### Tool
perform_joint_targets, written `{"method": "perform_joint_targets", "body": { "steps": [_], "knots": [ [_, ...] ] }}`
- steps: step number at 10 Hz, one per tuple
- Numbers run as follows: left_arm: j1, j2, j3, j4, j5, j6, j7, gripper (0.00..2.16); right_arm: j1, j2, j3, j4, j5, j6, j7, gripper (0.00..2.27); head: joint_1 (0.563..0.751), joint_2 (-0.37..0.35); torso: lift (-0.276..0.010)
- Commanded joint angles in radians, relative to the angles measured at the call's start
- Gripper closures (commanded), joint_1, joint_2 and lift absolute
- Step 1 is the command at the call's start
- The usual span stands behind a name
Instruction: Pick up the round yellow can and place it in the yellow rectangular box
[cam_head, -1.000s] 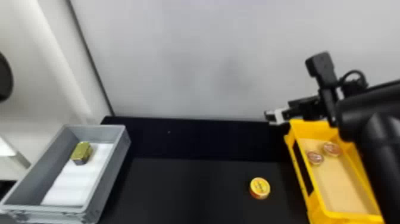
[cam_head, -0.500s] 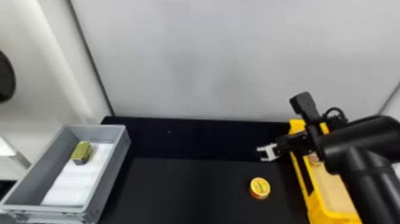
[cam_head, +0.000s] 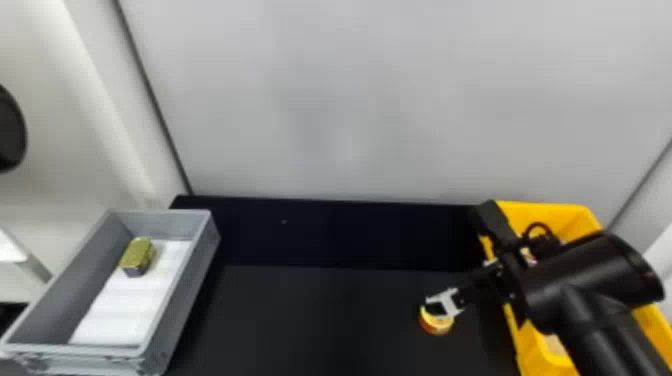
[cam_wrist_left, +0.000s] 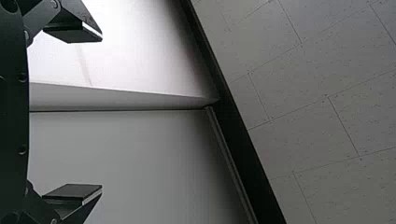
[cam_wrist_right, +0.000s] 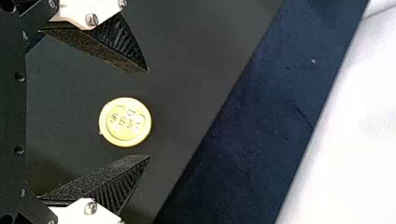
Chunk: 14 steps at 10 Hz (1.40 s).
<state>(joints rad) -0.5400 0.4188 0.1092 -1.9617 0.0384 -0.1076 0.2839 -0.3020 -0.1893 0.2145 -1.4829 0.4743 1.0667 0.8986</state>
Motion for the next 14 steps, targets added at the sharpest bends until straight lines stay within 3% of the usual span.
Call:
{"method": "perform_joint_targets", "body": {
  "steps": [1, 6, 14],
  "knots": [
    [-0.001, -0.001, -0.002, 0.000, 0.000, -0.001, 0.002, 0.14, 0.000, 0.002, 0.013, 0.078, 0.003, -0.054, 0.002, 0.15, 0.663, 0.054, -0.010],
    [-0.003, -0.003, -0.006, 0.000, 0.000, -0.007, 0.005, 0.14, -0.039, 0.001, 0.005, 0.207, 0.028, -0.147, 0.001, 0.15, 0.663, 0.054, -0.010],
    [-0.014, -0.008, -0.019, 0.006, 0.000, -0.021, 0.006, 0.14, -0.075, 0.031, -0.023, 0.348, 0.028, -0.266, -0.042, 0.17, 0.663, 0.054, -0.010]
  ]
}}
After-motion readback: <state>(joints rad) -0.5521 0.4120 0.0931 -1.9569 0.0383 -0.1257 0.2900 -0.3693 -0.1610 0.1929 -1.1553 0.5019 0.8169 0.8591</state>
